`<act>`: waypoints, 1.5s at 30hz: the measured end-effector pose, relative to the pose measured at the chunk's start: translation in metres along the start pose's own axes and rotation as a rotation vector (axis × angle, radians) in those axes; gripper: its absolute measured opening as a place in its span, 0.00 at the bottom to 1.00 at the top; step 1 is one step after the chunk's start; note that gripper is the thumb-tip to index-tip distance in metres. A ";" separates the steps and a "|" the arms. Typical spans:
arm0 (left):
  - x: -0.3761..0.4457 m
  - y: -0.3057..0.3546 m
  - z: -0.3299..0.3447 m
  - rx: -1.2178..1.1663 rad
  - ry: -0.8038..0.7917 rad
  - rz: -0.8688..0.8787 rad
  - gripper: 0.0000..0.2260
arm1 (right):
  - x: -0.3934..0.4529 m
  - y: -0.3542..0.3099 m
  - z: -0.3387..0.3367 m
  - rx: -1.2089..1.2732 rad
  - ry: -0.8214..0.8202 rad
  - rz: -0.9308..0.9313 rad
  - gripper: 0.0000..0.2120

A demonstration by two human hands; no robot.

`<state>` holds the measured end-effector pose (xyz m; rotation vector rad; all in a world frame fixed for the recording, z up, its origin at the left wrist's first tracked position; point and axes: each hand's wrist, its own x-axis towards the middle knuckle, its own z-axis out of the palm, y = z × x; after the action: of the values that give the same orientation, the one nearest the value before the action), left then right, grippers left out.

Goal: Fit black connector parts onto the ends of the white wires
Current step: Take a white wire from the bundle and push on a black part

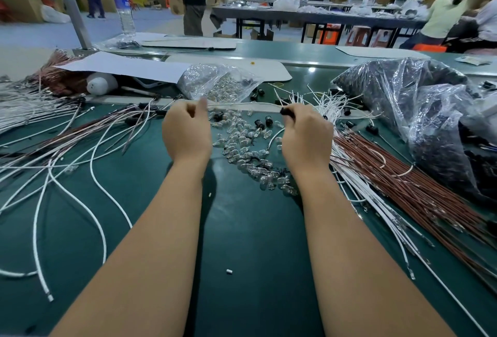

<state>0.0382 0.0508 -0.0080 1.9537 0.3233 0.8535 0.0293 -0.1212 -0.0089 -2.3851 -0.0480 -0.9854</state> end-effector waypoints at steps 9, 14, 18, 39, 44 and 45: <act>-0.017 0.018 0.014 0.184 -0.139 0.648 0.16 | -0.002 -0.007 0.003 0.020 -0.080 -0.162 0.11; -0.015 0.015 0.017 0.238 -0.152 0.661 0.10 | -0.003 -0.010 0.004 -0.057 -0.029 -0.199 0.11; 0.000 0.002 0.006 0.333 0.063 0.411 0.10 | 0.000 -0.005 0.000 -0.088 0.131 -0.092 0.10; -0.017 0.013 0.021 0.022 -0.359 0.499 0.09 | -0.005 -0.012 0.011 0.070 -0.241 -0.155 0.12; -0.015 0.013 0.020 -0.217 -0.429 0.268 0.03 | -0.006 -0.012 0.009 0.227 -0.219 -0.086 0.10; -0.013 0.011 0.019 -0.240 -0.438 0.235 0.03 | -0.006 -0.012 0.009 0.264 -0.196 -0.059 0.09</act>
<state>0.0405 0.0253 -0.0101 1.9103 -0.2592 0.5554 0.0278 -0.1053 -0.0122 -2.2364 -0.3041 -0.7179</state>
